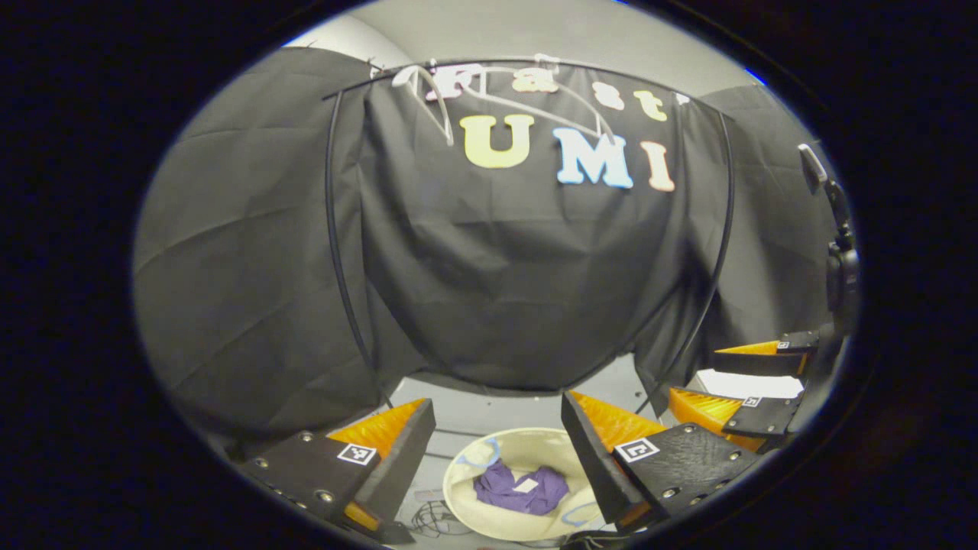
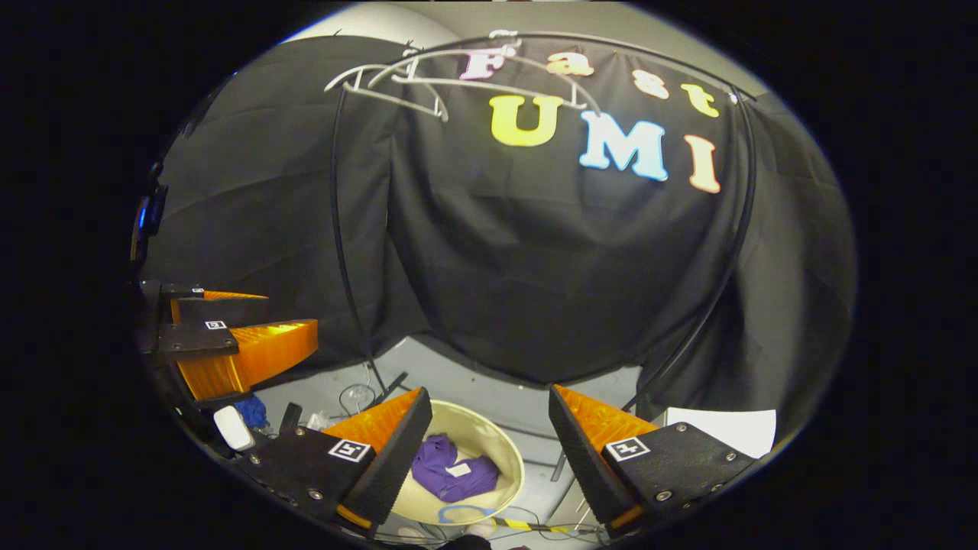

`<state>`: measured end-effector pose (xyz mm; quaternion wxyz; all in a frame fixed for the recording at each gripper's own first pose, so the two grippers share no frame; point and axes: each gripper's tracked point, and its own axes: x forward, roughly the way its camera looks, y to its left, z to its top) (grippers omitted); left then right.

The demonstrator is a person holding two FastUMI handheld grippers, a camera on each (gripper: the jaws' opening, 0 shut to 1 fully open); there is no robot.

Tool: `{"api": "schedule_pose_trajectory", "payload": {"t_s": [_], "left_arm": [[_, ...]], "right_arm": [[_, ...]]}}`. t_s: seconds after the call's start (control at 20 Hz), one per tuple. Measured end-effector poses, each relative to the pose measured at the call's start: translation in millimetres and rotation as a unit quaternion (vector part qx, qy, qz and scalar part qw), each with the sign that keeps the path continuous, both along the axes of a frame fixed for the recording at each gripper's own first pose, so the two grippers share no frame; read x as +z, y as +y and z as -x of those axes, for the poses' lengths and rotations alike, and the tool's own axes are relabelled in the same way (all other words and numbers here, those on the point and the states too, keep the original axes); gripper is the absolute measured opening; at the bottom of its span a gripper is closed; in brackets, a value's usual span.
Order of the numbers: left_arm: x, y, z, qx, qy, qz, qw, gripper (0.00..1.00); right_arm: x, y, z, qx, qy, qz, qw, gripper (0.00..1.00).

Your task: Grasp the clothes on the hanger with both hands and then place them into the laundry hamper below.

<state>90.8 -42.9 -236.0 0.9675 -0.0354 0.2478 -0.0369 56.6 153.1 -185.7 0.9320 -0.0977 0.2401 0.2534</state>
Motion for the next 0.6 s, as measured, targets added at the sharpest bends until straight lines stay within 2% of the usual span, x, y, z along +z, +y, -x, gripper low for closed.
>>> {"api": "schedule_pose_trajectory", "payload": {"t_s": [0.2,0.45,0.55,0.6], "left_arm": [[85.2,26.3,-3.9,0.020,-0.083,0.002,0.996,1.00],[175.7,50.0,8.8,0.031,-0.165,0.006,0.986,1.00],[205.4,56.4,16.2,0.031,-0.188,0.011,0.982,0.89],[220.3,57.1,21.9,0.025,-0.195,0.013,0.980,1.00]], "right_arm": [[67.2,-13.8,-9.1,-0.018,-0.069,-0.041,0.997,0.95],[141.3,-35.6,-8.8,-0.043,-0.135,-0.083,0.986,0.96],[166.3,-46.9,-8.7,-0.053,-0.156,-0.095,0.982,0.96],[178.8,-53.4,-8.5,-0.059,-0.168,-0.098,0.979,0.95]]}}
